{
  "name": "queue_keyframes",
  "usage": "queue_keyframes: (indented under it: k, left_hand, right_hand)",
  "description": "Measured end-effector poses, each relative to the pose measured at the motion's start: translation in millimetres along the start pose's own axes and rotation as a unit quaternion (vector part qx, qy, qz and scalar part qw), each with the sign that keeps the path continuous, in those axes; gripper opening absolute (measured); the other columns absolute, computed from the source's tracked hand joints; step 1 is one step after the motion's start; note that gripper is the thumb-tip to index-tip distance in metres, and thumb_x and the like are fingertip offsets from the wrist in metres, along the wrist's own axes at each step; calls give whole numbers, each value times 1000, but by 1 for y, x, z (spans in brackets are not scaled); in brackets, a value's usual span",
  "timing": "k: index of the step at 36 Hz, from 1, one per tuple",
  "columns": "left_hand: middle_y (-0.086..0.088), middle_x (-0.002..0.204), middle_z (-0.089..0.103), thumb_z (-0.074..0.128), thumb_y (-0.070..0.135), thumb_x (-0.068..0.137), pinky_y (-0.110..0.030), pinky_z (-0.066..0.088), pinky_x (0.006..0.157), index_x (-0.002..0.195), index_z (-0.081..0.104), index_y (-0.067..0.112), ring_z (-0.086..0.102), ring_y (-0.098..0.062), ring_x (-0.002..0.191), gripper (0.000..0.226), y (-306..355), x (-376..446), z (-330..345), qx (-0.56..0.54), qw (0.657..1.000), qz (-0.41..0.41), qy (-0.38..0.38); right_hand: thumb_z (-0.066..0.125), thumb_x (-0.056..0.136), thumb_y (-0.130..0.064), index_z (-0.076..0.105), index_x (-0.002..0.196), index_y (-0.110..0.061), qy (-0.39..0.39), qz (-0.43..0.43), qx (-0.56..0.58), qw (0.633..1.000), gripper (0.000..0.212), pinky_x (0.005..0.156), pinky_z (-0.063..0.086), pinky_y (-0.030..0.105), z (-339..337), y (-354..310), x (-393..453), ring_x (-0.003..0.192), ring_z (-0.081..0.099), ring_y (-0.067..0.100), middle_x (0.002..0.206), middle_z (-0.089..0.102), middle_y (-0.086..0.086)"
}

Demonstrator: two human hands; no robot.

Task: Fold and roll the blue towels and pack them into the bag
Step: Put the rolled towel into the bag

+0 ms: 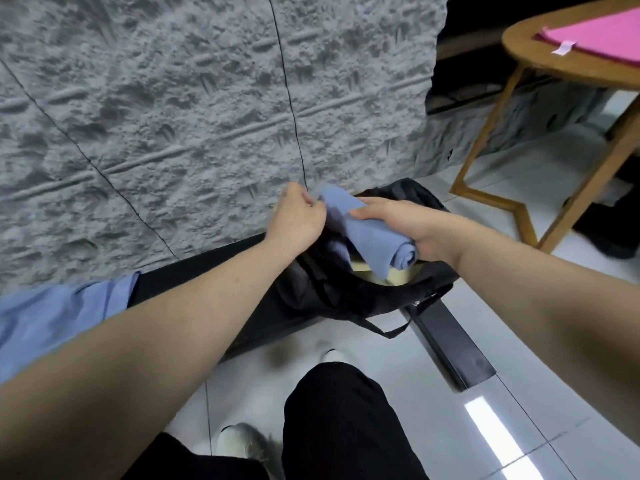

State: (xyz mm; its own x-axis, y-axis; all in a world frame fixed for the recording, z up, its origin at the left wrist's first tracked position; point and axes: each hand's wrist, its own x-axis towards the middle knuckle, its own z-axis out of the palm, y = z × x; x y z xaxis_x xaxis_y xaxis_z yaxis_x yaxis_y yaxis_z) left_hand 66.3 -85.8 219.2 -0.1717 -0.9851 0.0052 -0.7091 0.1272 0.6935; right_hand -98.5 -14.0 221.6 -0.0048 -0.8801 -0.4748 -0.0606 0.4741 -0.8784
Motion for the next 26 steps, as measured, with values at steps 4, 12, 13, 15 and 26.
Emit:
queue_keyframes:
  k: [4, 12, 13, 15, 26]
  left_hand:
    - [4, 125, 50, 54, 36, 86, -39, 25, 104, 85, 63, 31, 35, -23, 126, 10, -4, 14, 11, 241, 956, 148, -75]
    - [9, 158, 22, 46, 28, 92, -40, 8, 115, 117, 68, 29, 8, -18, 147, 33, -7, 33, 30, 407, 854, 253, -202]
    - [10, 159, 21, 45, 27, 92, -40, 9, 116, 124, 64, 26, 8, -18, 147, 37, -7, 36, 32, 416, 847, 262, -200]
    - [10, 158, 24, 46, 24, 91, -41, 19, 114, 135, 55, 23, 15, -17, 146, 44, -11, 43, 36, 406, 852, 267, -194]
    - [-9, 150, 29, 50, 5, 89, -36, 43, 88, 153, 24, 19, 48, -34, 123, 71, -16, 77, 39, 216, 965, 117, -87]
  right_hand:
    - [65, 88, -40, 67, 118, -31, 8, 14, -16, 1000, 31, 70, 43, 37, -18, 6, -1, 84, 60, 27, 112, 68, 18]
    - [64, 89, -41, 70, 106, -41, -10, 40, -87, 995, 18, 67, 46, 33, -44, 10, -7, 78, 63, 21, 103, 71, 7]
    - [64, 89, -42, 70, 106, -41, -17, 48, -83, 995, 18, 64, 46, 31, -47, 10, -8, 75, 62, 20, 100, 70, 7]
    - [62, 90, -44, 69, 108, -43, -25, 67, -94, 993, 19, 55, 45, 25, -50, 9, -10, 65, 61, 17, 99, 70, 6]
    - [52, 98, -37, 59, 124, -28, -32, 69, -192, 978, 29, 53, 45, 19, -21, 14, 15, 71, 59, 16, 102, 66, 6]
